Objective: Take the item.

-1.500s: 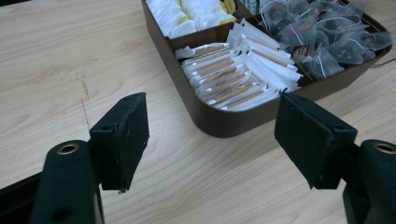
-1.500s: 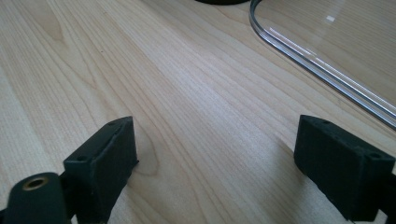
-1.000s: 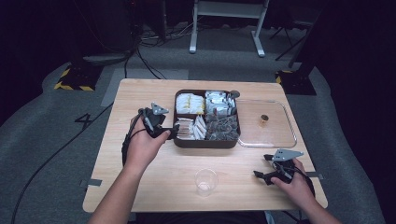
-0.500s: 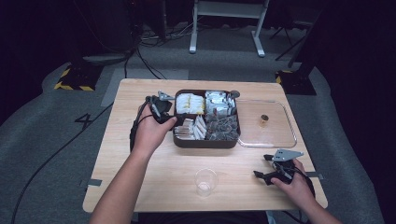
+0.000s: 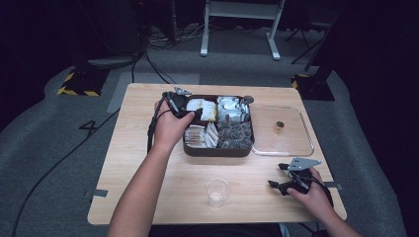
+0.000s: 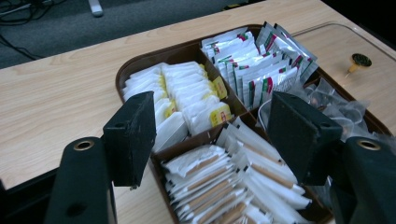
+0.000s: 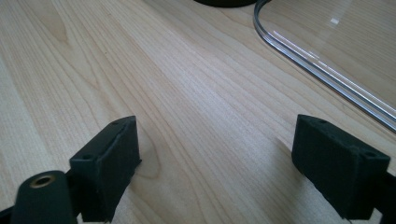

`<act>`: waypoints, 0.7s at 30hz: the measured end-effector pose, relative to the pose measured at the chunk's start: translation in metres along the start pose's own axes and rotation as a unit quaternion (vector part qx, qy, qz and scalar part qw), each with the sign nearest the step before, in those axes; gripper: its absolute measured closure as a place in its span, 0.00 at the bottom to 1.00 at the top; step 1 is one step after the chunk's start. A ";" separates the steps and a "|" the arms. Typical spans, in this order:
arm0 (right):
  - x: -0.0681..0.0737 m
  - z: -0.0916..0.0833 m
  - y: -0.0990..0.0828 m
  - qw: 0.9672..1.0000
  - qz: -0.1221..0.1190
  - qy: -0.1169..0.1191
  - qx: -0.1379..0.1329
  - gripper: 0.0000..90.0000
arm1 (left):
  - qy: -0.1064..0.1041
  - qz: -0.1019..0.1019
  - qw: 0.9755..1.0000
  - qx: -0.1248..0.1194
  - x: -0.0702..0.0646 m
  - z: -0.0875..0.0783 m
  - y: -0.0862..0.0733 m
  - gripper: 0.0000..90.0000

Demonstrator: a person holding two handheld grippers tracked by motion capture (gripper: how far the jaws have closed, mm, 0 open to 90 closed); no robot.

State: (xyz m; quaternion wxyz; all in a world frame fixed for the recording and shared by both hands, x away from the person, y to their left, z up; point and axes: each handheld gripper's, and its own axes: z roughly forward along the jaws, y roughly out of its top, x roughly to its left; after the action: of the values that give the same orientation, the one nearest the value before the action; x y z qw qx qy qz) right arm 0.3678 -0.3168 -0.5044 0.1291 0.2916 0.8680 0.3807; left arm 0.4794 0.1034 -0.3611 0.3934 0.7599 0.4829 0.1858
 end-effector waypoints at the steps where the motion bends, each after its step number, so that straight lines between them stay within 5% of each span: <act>1: 0.000 0.000 0.000 1.000 0.000 0.000 0.000 0.17 | -0.001 -0.001 1.000 0.001 0.000 0.004 0.001 0.37; 13: 0.000 0.000 0.000 1.000 0.000 0.000 0.000 0.17 | -0.002 -0.006 1.000 0.014 0.000 0.043 0.015 0.40; 16: 0.000 0.000 0.000 1.000 0.000 0.000 0.000 0.17 | 0.001 -0.002 1.000 0.001 0.002 0.052 0.017 0.43; 21: 0.000 0.000 0.000 1.000 -0.001 0.000 0.000 0.17 | 0.000 -0.005 1.000 0.023 0.006 0.067 0.016 0.44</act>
State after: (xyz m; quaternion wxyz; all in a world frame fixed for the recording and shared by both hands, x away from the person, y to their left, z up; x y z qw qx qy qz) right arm 0.3678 -0.3168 -0.5045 0.1293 0.2911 0.8681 0.3807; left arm 0.5357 0.0769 -0.3906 0.3764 0.7664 0.4910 0.1729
